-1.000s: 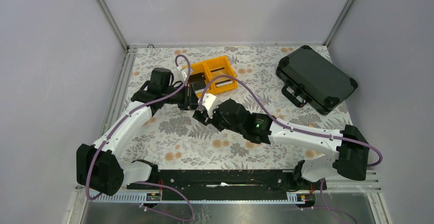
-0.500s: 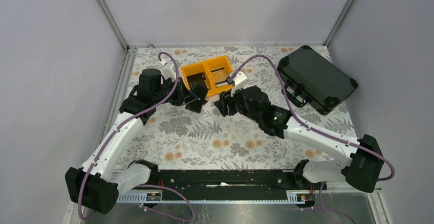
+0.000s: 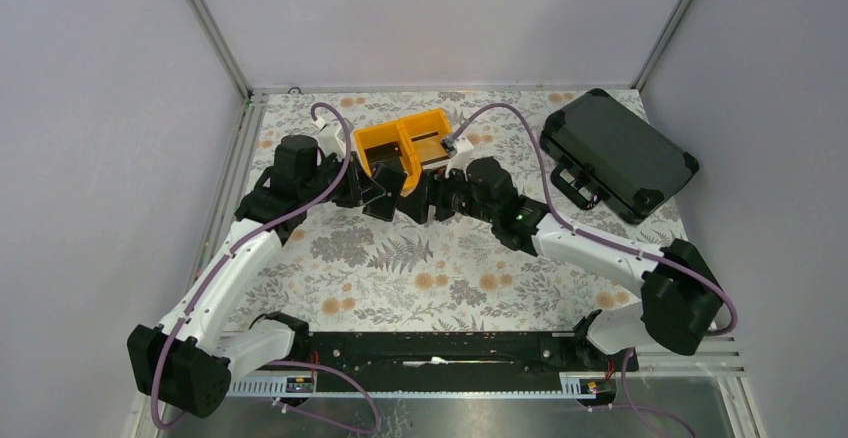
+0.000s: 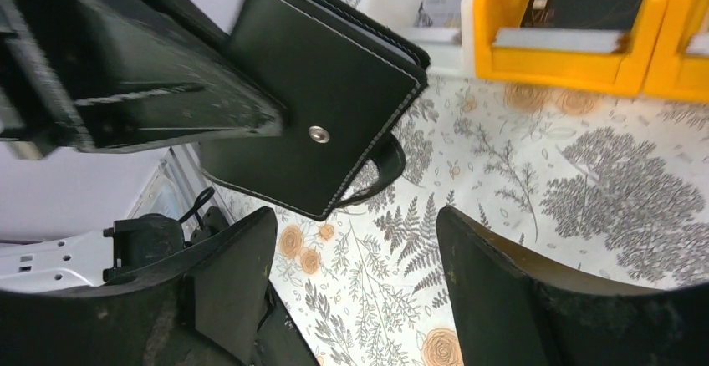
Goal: Put the credit cards into the card holder
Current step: Open the card holder at the center of the board.
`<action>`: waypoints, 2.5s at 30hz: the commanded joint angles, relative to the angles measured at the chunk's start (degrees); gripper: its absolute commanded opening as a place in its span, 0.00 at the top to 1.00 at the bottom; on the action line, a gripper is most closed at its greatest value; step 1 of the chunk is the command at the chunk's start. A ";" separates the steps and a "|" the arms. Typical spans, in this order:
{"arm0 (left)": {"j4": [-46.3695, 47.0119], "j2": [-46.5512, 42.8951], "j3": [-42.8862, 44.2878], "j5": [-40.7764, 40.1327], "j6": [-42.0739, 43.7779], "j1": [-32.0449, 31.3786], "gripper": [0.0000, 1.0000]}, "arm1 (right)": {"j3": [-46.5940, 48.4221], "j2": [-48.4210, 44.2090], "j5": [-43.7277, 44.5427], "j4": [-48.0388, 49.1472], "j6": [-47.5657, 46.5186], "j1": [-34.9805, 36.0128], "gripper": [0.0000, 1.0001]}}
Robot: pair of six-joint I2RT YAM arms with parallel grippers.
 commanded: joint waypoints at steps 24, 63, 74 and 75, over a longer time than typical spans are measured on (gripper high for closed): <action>5.01 -0.34 -0.60 3.54 -1.50 -0.45 1.00 | -0.26 4.60 -0.66 2.49 8.13 -1.71 0.82; 24.82 7.73 -22.98 -17.40 -24.13 -20.15 0.12 | -15.09 -7.39 -5.57 -6.19 4.78 -1.69 1.00; 29.04 11.33 -22.60 -13.93 -23.88 -20.28 0.21 | -14.20 -5.87 -5.99 -6.03 4.33 -1.69 1.00; 29.03 11.36 -22.56 -13.86 -23.82 -20.37 0.21 | -14.15 -5.79 -5.94 -6.01 4.30 -1.69 1.00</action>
